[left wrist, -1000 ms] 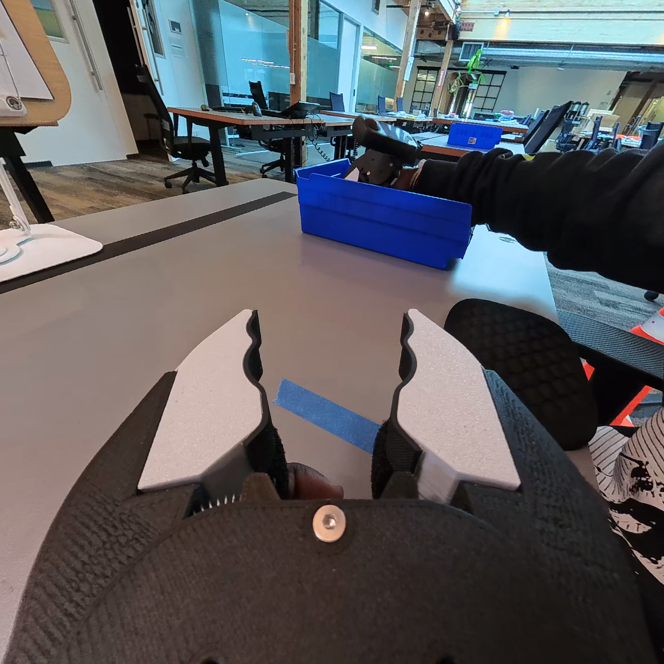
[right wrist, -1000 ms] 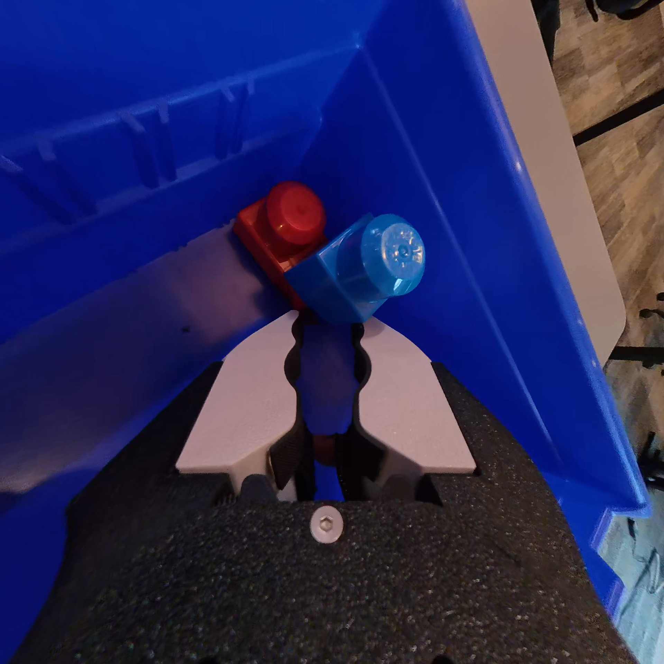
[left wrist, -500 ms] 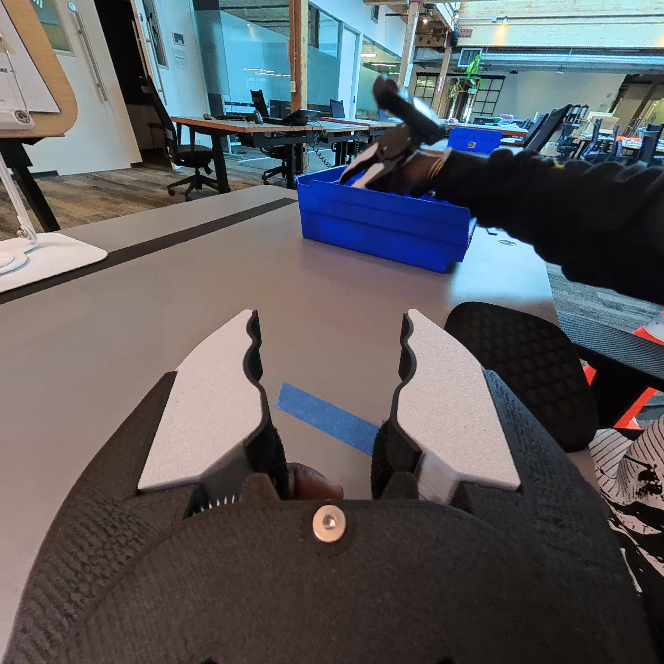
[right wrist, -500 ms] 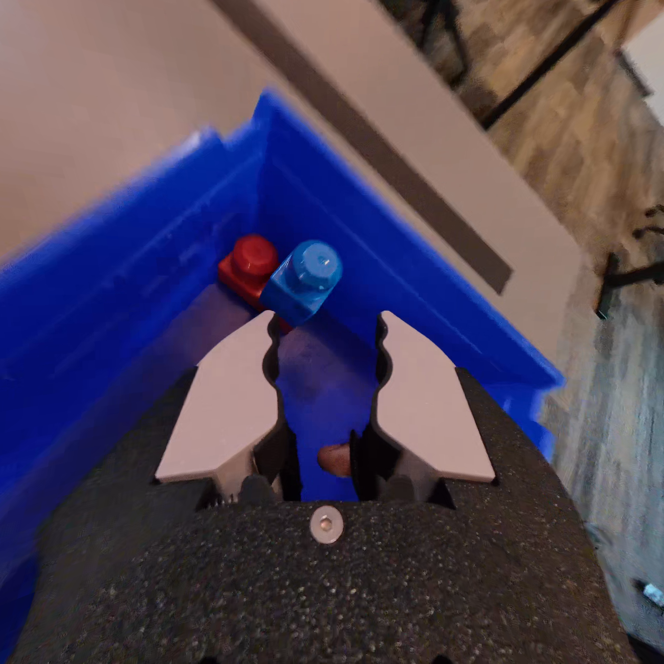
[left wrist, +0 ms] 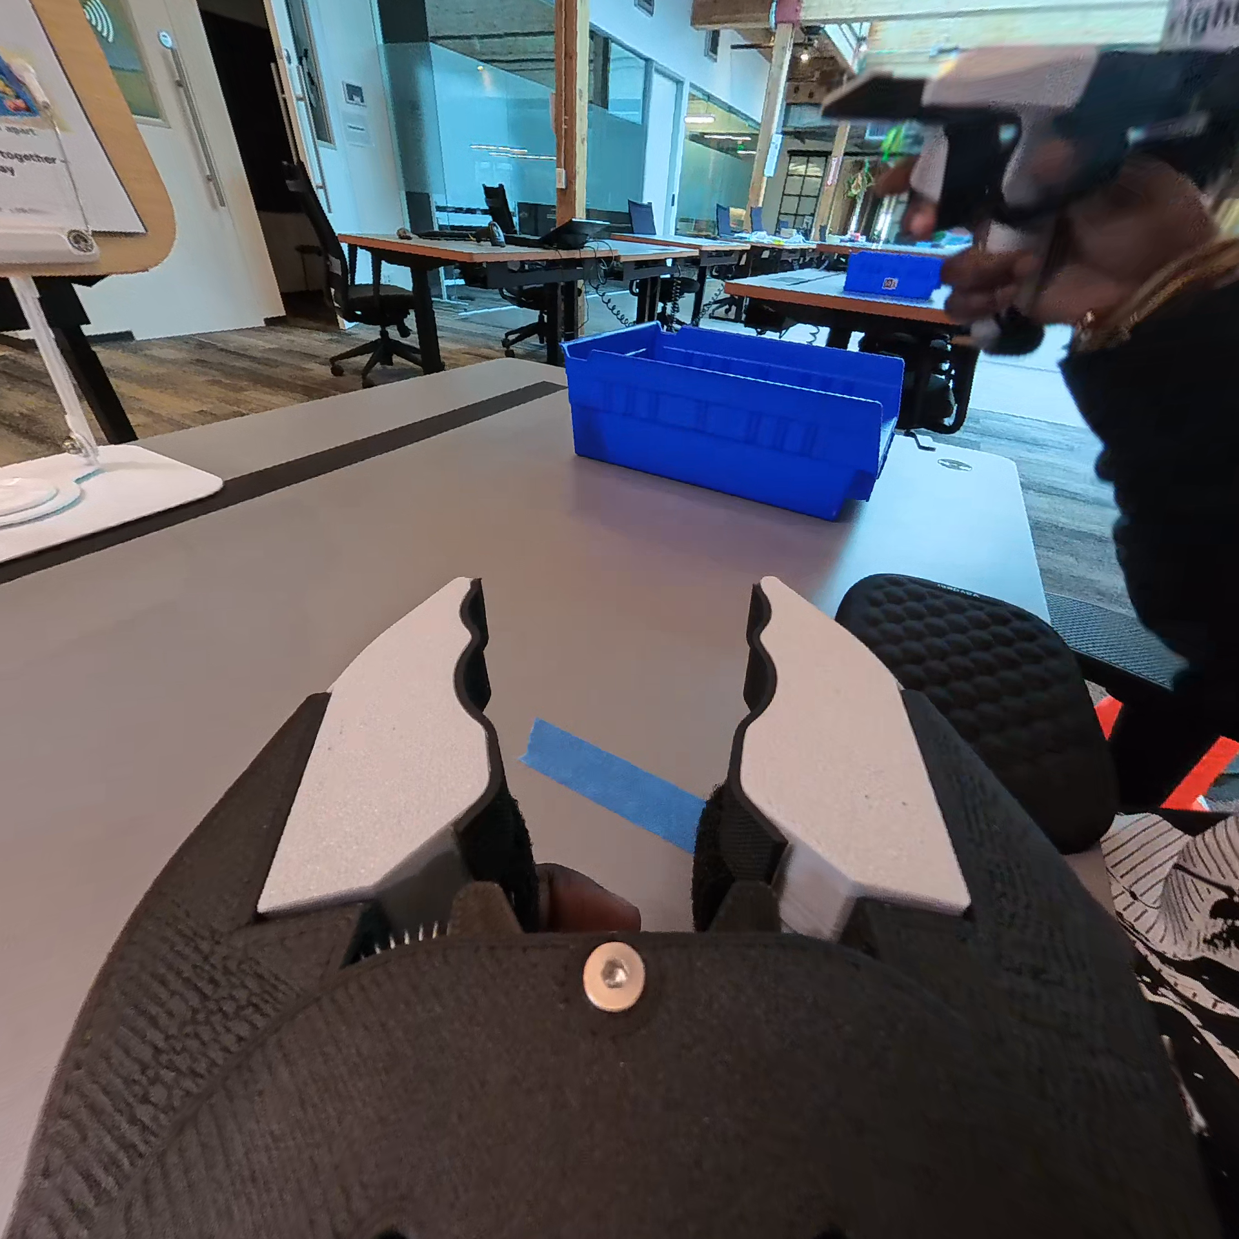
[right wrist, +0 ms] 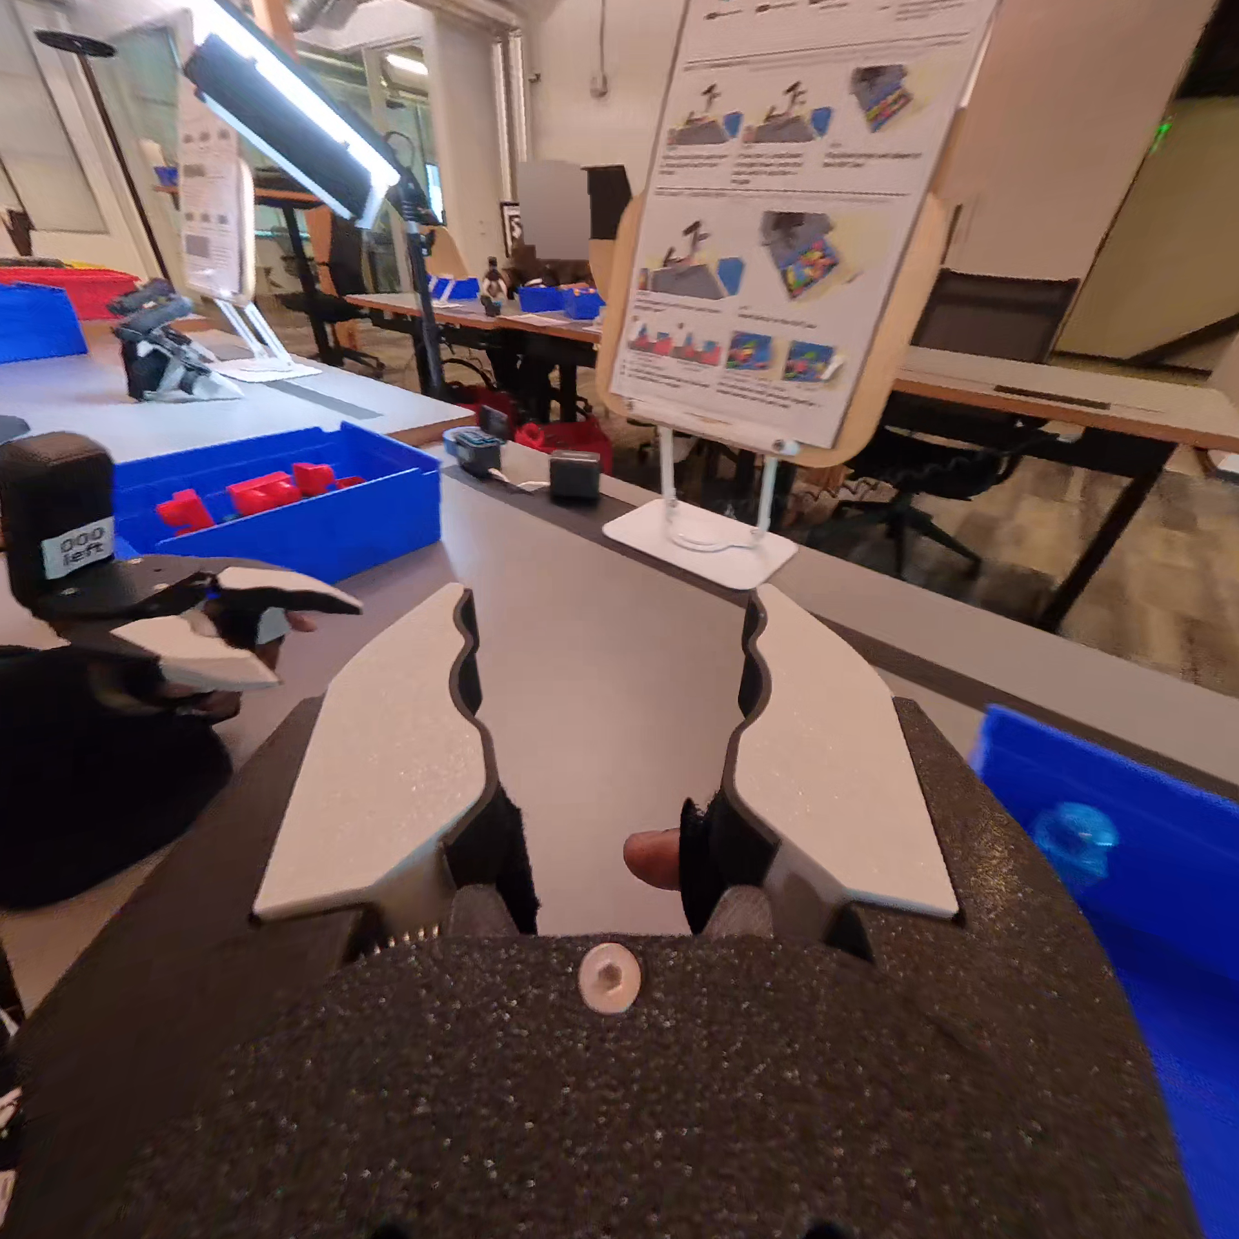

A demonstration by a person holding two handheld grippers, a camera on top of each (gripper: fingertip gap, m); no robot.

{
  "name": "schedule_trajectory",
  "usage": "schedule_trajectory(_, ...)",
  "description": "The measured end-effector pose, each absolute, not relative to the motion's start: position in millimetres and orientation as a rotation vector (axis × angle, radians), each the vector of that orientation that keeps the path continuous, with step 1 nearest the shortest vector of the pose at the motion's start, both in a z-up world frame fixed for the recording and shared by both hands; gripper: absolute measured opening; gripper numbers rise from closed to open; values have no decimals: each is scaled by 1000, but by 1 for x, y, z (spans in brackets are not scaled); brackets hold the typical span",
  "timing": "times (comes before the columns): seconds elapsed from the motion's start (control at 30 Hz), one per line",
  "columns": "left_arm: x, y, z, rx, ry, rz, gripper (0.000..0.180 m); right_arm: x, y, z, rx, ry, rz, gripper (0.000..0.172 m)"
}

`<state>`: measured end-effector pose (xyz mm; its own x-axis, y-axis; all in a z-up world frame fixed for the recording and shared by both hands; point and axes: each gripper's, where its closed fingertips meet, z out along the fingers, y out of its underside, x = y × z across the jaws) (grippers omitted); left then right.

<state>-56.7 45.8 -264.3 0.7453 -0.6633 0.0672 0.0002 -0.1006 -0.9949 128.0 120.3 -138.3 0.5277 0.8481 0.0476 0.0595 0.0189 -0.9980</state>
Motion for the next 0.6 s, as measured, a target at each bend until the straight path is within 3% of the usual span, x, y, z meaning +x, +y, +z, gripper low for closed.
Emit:
schedule_trajectory(0.33,-60,43,-260,-1579,533,-603,75,79,112,-246,-1409,-736,915,71)
schedule_trajectory(0.6,-74,17,-233,-1613,615,-664,75,76,111,-254,-1384,-730,975,66)
